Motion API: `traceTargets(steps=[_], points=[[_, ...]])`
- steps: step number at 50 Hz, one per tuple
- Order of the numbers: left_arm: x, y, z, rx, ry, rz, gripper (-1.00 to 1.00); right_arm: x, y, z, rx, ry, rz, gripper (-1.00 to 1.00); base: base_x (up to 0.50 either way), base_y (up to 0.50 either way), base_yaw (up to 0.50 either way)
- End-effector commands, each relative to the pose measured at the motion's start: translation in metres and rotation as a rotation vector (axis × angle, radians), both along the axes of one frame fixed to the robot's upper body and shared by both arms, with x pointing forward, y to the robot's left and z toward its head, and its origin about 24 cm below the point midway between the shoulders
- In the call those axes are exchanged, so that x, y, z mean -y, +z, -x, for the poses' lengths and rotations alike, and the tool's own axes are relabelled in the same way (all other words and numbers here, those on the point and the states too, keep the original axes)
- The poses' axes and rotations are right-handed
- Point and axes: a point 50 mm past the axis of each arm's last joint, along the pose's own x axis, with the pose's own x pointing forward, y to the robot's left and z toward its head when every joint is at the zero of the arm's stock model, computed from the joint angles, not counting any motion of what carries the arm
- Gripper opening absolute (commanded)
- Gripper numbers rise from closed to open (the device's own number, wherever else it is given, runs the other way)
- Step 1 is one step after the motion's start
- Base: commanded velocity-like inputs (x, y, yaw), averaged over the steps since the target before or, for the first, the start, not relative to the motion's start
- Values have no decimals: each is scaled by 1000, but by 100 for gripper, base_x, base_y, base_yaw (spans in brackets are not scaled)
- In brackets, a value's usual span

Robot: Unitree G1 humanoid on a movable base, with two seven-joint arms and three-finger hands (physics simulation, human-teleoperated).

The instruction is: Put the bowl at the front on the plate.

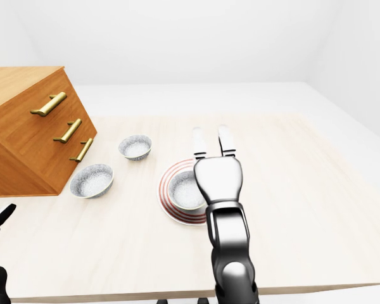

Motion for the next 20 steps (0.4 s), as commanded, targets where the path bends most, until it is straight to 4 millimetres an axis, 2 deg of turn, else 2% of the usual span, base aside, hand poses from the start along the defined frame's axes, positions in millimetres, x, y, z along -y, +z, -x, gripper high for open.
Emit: traceTargets(steps=[1,2,3,9,15,20], points=[[1,-1,0,-8,0,-5,100,5,52,12,132,-87,-19,100,0,0,0],[1,-1,0,-11,0,-4,100,5,56,13,153,-92,-20,100,0,0,0],[1,-2,-1,-17,-2,-3,100,4,70,18,229,-101,-19,100,0,0,0],[1,-4,-1,-25,-3,-4,100,6,122,30,511,-104,-4,100,0,0,0],[1,-7,-2,-42,-4,2,100,7,154,44,700,-104,-2,100,0,0,0],[1,-13,-5,-67,-7,13,100,5,188,62,901,-100,-7,100,0,0,0]])
